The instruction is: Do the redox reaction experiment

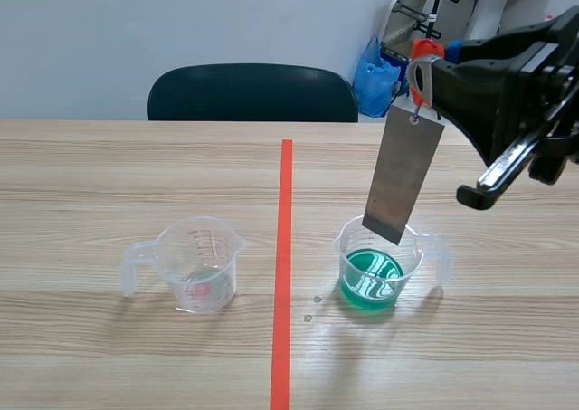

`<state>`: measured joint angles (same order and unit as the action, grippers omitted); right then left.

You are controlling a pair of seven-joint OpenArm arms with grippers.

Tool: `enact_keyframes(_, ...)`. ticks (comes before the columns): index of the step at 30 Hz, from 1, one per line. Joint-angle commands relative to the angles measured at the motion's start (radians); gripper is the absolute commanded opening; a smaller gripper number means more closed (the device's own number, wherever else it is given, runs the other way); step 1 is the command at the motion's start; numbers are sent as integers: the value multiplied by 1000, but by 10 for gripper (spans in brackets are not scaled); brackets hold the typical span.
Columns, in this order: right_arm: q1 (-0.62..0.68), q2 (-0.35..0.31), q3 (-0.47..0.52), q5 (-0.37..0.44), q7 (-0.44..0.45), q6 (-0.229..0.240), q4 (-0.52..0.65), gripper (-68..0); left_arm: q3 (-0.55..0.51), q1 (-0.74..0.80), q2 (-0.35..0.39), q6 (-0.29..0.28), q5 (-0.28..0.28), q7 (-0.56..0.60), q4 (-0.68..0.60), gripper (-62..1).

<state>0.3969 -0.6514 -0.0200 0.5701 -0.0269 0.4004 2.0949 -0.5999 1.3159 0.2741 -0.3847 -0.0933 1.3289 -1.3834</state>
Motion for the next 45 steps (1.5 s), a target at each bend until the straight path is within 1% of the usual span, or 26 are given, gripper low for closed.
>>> enact_keyframes(1,-11,-10,8,13,14,-6,18,-669,-3,1,1,2,10,14,-3,14)
enact_keyframes(5,-11,-10,5,13,22,-6,15,-669,-3,1,1,2,10,14,-3,14)
enact_keyframes(10,-12,-9,-14,5,63,-1,-27,-669,-3,1,1,2,10,14,-3,14)
enact_keyframes(12,-12,-7,-22,-11,93,21,-48,-669,-3,1,1,2,10,14,-3,14)
enact_keyframes(13,-12,-7,-29,-18,106,24,-58,-669,-3,1,1,2,10,14,-3,14)
enact_keyframes(18,-17,-7,-61,-54,148,24,-106,-669,-3,1,1,2,10,14,-3,14)
enact_keyframes(24,-19,5,-87,-128,237,24,-167,-669,-3,1,1,2,10,14,-3,14)
enact_keyframes(27,-44,16,-110,-162,252,32,-204,-669,-3,1,2,2,10,14,-3,14)
enact_keyframes(31,-82,15,-150,-168,266,32,-267,-669,-3,1,1,2,10,14,-3,14)
enact_keyframes(35,-111,15,-185,-193,319,33,-327,-669,-3,1,1,2,10,14,-3,14)
enact_keyframes(38,-117,15,-205,-225,351,32,-354,-669,-3,1,1,2,10,14,-3,14)
enact_keyframes(41,-117,15,-217,-239,372,32,-375,-669,-3,1,1,2,10,15,-3,14)
enact_keyframes(45,-127,27,-223,-289,416,37,-409,-669,-3,1,2,2,11,14,-3,14)
